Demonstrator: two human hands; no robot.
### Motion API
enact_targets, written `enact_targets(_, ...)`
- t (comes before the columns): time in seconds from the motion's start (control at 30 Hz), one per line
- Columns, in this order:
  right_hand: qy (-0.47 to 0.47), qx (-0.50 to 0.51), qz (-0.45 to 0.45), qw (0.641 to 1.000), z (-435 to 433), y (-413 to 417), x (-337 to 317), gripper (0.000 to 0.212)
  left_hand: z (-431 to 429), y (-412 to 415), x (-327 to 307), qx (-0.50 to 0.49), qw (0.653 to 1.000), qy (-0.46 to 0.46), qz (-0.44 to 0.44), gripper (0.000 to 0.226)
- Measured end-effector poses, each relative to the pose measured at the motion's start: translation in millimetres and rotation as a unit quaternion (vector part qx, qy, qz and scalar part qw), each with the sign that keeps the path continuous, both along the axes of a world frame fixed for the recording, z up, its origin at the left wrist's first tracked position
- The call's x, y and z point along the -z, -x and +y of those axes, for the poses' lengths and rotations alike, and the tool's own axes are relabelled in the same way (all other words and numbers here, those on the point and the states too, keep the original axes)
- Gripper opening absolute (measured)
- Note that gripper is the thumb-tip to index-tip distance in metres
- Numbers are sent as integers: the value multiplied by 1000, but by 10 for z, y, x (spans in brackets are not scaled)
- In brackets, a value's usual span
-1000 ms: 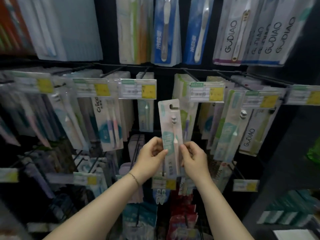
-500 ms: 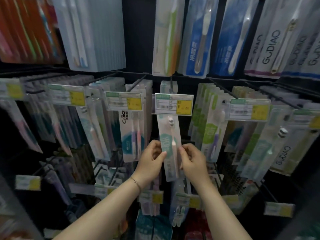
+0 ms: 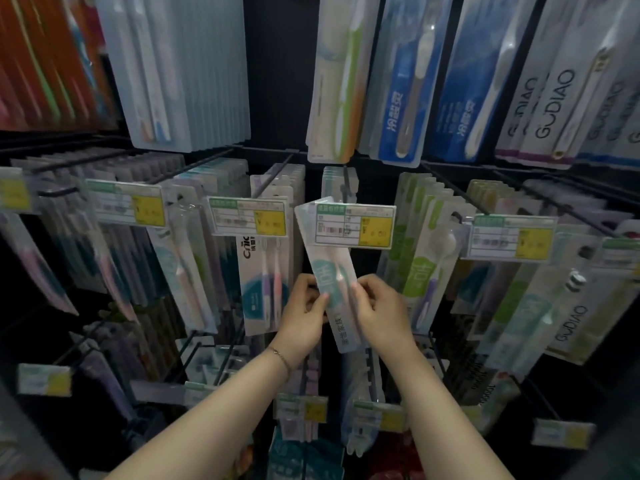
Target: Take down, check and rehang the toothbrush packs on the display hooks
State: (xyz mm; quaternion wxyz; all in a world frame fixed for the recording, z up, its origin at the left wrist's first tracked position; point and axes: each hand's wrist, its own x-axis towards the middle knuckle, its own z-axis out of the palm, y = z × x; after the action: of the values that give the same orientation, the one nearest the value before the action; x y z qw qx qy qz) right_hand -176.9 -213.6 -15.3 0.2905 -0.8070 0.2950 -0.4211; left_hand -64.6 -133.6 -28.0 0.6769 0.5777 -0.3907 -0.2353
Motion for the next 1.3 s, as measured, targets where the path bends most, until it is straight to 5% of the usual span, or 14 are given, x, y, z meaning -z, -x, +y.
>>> enact_targets(0.2,5,47,-33,998,-55,-28,-111,15,-52,15,-195,12,998,29,-61,15)
enact_targets(0.53,-111,36,-36,993,-14,-87,-55,17,-17,-1,-196,-69,985,-66,-147,14)
enact_targets(0.7,-84,47,35,995,15,-27,32,20,149,-24,-11,-76,968,-134,-198,23)
enact_targets(1.0,138,42,168,975,243,123,150,23,541,-79,126,-72,888,-208,-403,14)
enact_targets(1.3,188,-33,232,954,741,-9,267,25,1275,-184,320,-180,772,-289,-537,18)
